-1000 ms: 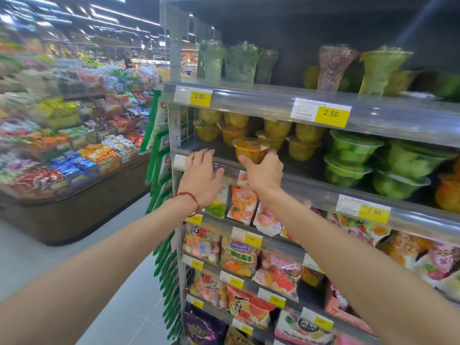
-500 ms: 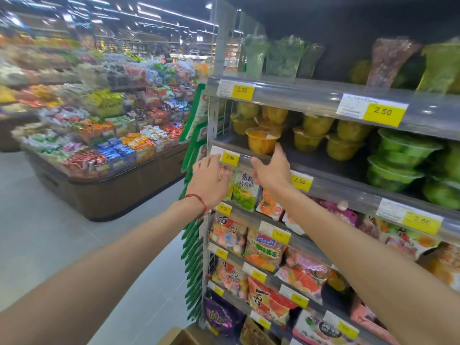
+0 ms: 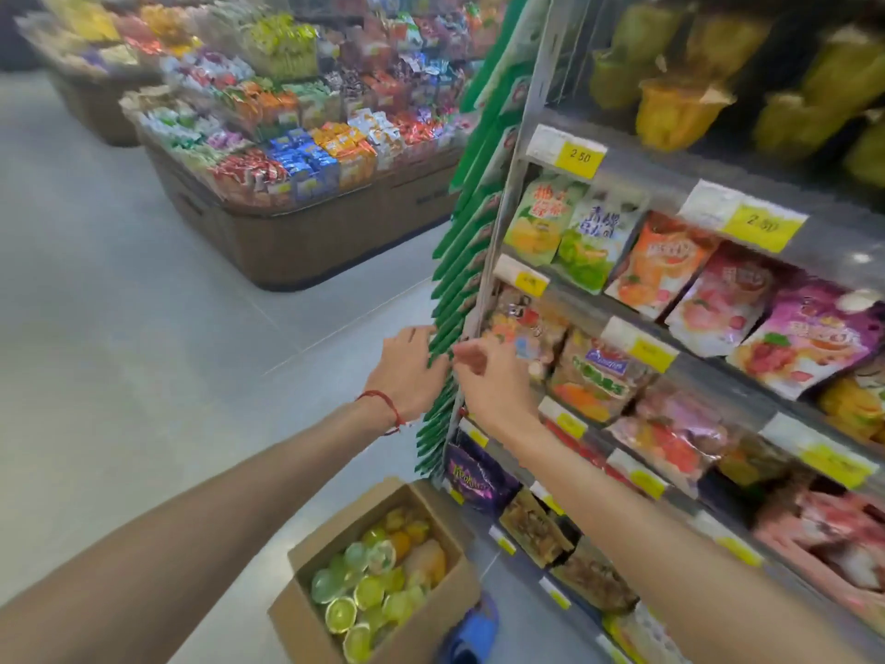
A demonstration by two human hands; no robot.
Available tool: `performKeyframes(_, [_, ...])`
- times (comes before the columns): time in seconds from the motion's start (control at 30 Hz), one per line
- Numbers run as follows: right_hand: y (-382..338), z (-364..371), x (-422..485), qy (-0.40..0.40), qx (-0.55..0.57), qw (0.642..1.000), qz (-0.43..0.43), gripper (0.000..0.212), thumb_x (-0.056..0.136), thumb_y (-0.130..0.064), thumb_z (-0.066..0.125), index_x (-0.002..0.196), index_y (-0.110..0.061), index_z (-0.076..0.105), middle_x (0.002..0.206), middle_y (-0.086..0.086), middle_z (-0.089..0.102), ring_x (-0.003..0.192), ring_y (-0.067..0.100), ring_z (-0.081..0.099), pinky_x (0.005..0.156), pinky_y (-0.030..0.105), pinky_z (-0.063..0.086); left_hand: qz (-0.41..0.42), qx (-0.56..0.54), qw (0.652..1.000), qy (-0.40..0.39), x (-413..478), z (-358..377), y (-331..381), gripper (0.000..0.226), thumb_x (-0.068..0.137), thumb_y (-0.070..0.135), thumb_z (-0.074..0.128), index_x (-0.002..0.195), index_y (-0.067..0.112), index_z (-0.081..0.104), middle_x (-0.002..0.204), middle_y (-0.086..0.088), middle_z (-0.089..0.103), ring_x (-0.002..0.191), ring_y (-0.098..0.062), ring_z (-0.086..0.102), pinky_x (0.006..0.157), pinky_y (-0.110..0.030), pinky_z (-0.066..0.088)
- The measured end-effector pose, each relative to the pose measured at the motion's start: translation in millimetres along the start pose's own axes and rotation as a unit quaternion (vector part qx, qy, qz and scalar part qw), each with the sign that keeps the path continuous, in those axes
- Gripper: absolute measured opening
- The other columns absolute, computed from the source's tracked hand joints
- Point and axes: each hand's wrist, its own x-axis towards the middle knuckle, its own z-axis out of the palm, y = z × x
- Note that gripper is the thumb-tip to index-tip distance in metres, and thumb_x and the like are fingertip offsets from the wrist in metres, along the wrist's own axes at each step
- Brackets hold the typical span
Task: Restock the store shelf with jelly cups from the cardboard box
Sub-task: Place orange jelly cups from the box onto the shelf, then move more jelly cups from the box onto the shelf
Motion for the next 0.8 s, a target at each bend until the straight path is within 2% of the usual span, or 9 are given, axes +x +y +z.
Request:
performKeyframes(0.13, [46, 59, -1, -0.115, 0.004, 0.992, 0.054, 0.022, 0.096, -0.017, 0.060, 0.115, -0.021, 0.070, 0.113, -0.004, 0.071, 0.107, 0.014, 0.065, 0.099, 0.040, 0.053, -0.086, 0.002, 0.996, -0.027, -21, 27, -70, 0.051, 0.102, 0.031, 0.044, 0.147, 0.010, 0.035, 0.149, -0.013, 0.039, 0.138, -0.028, 0.036, 0.115, -0.038, 0.028])
performKeyframes(0.27, [98, 110, 10, -0.210, -0.025, 0.973, 0.089, 0.022, 0.097, -0.020, 0.062, 0.116, -0.019, 0.071, 0.112, -0.004, 0.071, 0.106, 0.015, 0.065, 0.098, 0.036, 0.053, -0.186, -0.024, 0.982, -0.033, -38, 60, -131, 0.048, 0.102, 0.027, 0.045, 0.145, 0.007, 0.039, 0.144, -0.015, 0.047, 0.134, -0.031, 0.042, 0.112, -0.036, 0.030])
performKeyframes(0.4, [149, 153, 29, -0.296, -0.052, 0.942, 0.147, 0.018, 0.094, -0.014, 0.065, 0.110, -0.015, 0.074, 0.108, 0.002, 0.073, 0.105, 0.019, 0.066, 0.095, 0.031, 0.050, -0.305, -0.067, 0.949, -0.042, -53, 104, -177, 0.044, 0.101, 0.022, 0.047, 0.142, 0.006, 0.044, 0.141, -0.015, 0.050, 0.131, -0.030, 0.046, 0.109, -0.033, 0.033])
performKeyframes(0.53, [198, 184, 37, -0.343, -0.065, 0.914, 0.206, 0.013, 0.092, -0.012, 0.067, 0.098, -0.023, 0.071, 0.097, -0.002, 0.069, 0.098, 0.017, 0.065, 0.084, 0.026, 0.046, -0.417, -0.103, 0.903, -0.028, -70, 151, -204, 0.038, 0.100, 0.023, 0.047, 0.135, 0.009, 0.054, 0.132, -0.012, 0.060, 0.122, -0.030, 0.054, 0.098, -0.029, 0.036])
performKeyframes(0.67, [250, 211, 32, -0.379, -0.059, 0.884, 0.269, 0.017, 0.093, -0.004, 0.061, 0.093, -0.020, 0.068, 0.101, 0.003, 0.068, 0.094, 0.017, 0.061, 0.090, 0.037, 0.052, -0.486, -0.169, 0.857, -0.028, -94, 208, -232, 0.032, 0.098, 0.021, 0.051, 0.126, 0.008, 0.059, 0.122, -0.013, 0.064, 0.113, -0.031, 0.059, 0.097, -0.037, 0.045])
performKeyframes(0.8, [313, 246, 22, -0.385, -0.055, 0.853, 0.347, 0.023, 0.094, -0.008, 0.059, 0.086, -0.027, 0.068, 0.099, 0.002, 0.068, 0.093, 0.018, 0.063, 0.085, 0.039, 0.056, -0.529, -0.198, 0.824, -0.046, -118, 269, -260, 0.031, 0.101, 0.020, 0.046, 0.126, 0.009, 0.060, 0.121, -0.009, 0.064, 0.111, -0.026, 0.058, 0.094, -0.032, 0.044])
